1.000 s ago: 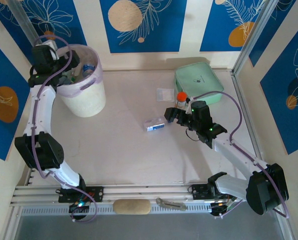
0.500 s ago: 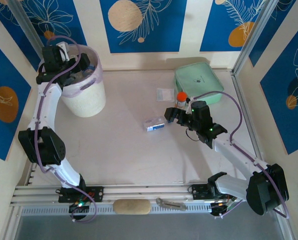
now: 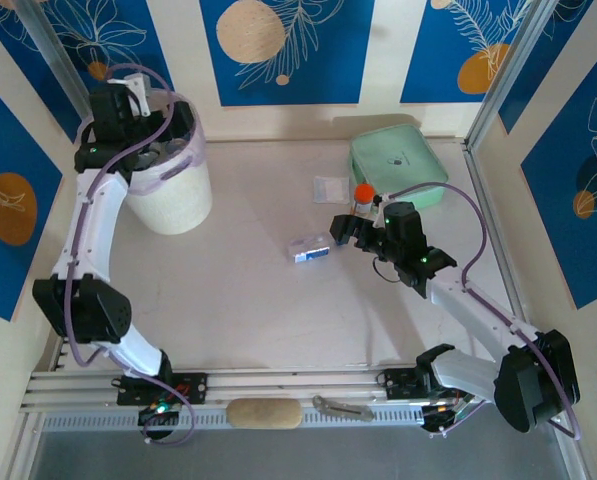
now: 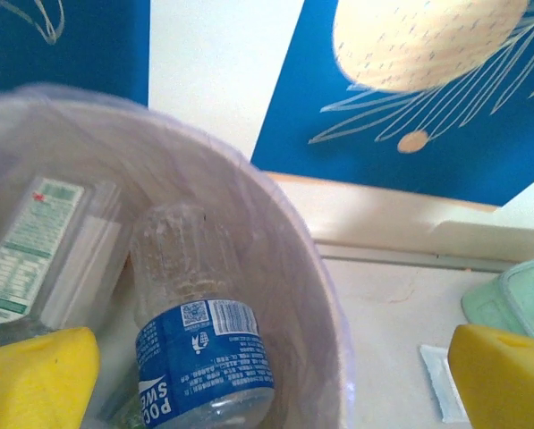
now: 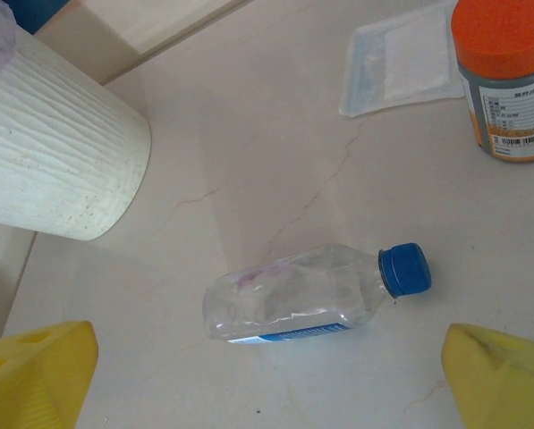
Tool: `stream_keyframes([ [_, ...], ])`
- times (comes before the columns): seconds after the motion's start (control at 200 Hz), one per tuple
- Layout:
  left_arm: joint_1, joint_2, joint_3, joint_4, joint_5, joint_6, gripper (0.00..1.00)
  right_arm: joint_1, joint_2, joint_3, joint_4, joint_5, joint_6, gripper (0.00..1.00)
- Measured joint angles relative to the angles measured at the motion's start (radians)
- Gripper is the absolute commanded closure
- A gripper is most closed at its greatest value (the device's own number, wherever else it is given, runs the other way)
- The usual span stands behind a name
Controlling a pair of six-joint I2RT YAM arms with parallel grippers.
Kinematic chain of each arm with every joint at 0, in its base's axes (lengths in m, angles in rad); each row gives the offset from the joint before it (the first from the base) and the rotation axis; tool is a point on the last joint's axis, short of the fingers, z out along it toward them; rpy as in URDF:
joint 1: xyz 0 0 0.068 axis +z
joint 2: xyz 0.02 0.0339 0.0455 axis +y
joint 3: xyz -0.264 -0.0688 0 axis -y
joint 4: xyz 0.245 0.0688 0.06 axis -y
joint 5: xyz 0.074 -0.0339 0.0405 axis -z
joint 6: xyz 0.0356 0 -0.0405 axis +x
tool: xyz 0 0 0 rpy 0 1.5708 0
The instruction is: Put the plastic bottles in the bin
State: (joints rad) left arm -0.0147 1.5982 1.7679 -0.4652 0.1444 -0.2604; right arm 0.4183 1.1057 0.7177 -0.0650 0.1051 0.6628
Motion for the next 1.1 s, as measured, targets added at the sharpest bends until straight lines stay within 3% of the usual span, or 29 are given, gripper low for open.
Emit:
stream_keyframes([
  [0.18, -0.072, -0.144, -0.064, 0.036, -0.016, 0.0, 0.0, -0.01, 0.0, 0.003, -0.01, -0.001, 0.0, 0.01],
  [0.415, -0.192, -0.261, -0.274, 0.102, 0.026, -0.031, 0.0, -0.047, 0.038, 0.056, -0.027, -0.005, 0.0, 0.01],
  [0.805, -0.44, -0.218, -0.62, 0.244, 0.156, -0.076, 0.0, -0.117, 0.045, 0.06, -0.071, 0.011, 0.05, 0.01],
  [1.1, -0.549, -0.027, -0.639, 0.316, 0.253, 0.009, 0.0, -0.205, 0.015, 0.028, -0.13, 0.03, 0.138, 0.01],
])
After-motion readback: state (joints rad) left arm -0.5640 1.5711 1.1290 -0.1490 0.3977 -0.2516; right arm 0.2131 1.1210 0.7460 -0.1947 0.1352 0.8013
